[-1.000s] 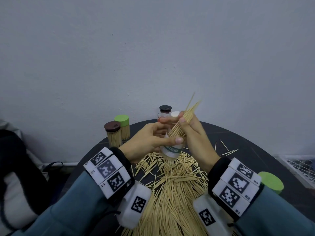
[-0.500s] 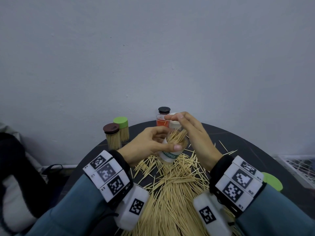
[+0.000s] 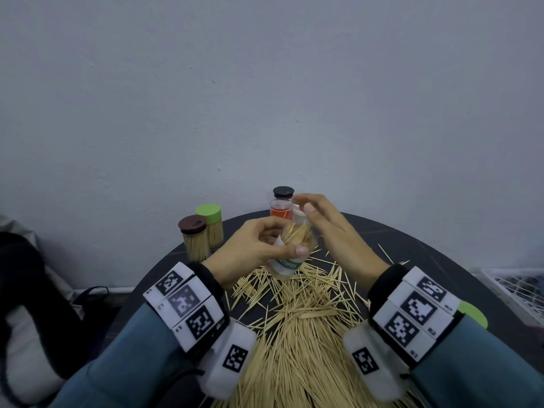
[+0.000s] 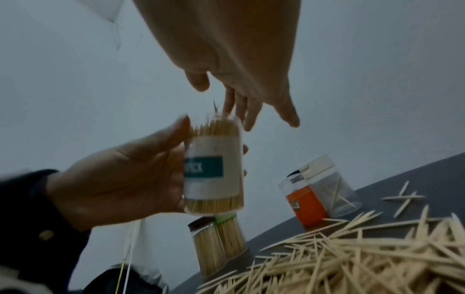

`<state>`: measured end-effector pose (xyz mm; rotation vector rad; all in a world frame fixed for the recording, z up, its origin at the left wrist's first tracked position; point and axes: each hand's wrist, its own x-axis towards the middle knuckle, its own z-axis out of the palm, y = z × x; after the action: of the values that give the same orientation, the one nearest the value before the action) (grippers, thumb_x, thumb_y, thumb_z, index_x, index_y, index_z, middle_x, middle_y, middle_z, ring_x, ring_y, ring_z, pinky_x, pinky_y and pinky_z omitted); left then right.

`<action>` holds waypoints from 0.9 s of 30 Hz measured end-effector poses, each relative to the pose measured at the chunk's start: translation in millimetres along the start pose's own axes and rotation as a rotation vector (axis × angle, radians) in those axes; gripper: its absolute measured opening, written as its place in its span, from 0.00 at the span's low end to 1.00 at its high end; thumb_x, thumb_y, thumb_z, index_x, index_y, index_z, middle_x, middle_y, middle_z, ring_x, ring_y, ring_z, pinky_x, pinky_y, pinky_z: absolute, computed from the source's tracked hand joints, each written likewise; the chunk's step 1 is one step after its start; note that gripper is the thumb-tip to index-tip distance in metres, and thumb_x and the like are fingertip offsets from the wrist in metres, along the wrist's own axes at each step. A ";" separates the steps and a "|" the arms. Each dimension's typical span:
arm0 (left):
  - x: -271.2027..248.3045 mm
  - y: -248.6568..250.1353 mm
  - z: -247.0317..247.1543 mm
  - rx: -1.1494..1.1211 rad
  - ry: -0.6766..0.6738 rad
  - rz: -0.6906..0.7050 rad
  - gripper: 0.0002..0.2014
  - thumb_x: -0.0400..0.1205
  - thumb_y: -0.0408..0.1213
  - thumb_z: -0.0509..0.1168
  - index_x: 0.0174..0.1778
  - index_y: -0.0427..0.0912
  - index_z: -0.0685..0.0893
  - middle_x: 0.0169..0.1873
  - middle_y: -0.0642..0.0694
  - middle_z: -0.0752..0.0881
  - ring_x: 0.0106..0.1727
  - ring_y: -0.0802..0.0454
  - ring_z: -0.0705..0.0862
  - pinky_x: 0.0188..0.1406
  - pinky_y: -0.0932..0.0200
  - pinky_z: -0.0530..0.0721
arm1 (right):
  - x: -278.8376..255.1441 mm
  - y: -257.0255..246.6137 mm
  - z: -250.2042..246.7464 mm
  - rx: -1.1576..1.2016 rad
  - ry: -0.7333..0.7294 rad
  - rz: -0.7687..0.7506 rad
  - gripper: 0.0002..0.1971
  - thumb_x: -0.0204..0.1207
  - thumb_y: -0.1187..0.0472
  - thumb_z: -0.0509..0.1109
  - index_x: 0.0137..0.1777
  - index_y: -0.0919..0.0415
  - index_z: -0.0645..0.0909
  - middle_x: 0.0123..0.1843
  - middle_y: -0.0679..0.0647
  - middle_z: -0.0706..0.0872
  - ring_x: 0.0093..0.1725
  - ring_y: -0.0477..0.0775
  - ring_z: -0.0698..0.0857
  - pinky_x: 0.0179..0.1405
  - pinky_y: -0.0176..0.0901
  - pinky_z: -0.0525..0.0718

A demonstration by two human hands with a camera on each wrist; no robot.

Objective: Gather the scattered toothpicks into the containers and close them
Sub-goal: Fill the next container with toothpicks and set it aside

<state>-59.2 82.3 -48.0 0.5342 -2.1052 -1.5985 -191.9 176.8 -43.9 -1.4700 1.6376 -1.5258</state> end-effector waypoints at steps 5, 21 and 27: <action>1.4 -1.5 -7.4 0.000 0.118 0.028 0.28 0.63 0.39 0.77 0.60 0.42 0.83 0.52 0.45 0.89 0.51 0.54 0.87 0.47 0.66 0.85 | 5.3 5.9 -6.2 -0.209 0.005 -0.049 0.11 0.79 0.61 0.67 0.60 0.55 0.82 0.56 0.50 0.88 0.57 0.44 0.85 0.61 0.43 0.82; -0.8 0.8 -1.4 -0.064 0.084 -0.016 0.28 0.59 0.42 0.77 0.58 0.45 0.84 0.52 0.46 0.90 0.54 0.52 0.88 0.58 0.57 0.84 | 0.8 -2.1 -4.3 -0.141 0.157 -0.221 0.19 0.66 0.67 0.78 0.50 0.47 0.78 0.35 0.49 0.87 0.35 0.42 0.84 0.39 0.35 0.84; 3.3 -2.8 -8.4 -0.003 0.137 -0.001 0.25 0.67 0.33 0.78 0.61 0.41 0.84 0.51 0.45 0.89 0.50 0.56 0.87 0.46 0.67 0.83 | 3.5 -1.0 -6.5 -0.253 0.072 -0.192 0.03 0.70 0.68 0.76 0.42 0.62 0.88 0.42 0.57 0.90 0.42 0.48 0.89 0.47 0.43 0.87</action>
<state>-57.1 73.1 -48.4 0.6255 -2.0010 -1.5207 -198.2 176.6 -40.1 -1.7690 1.8318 -1.5308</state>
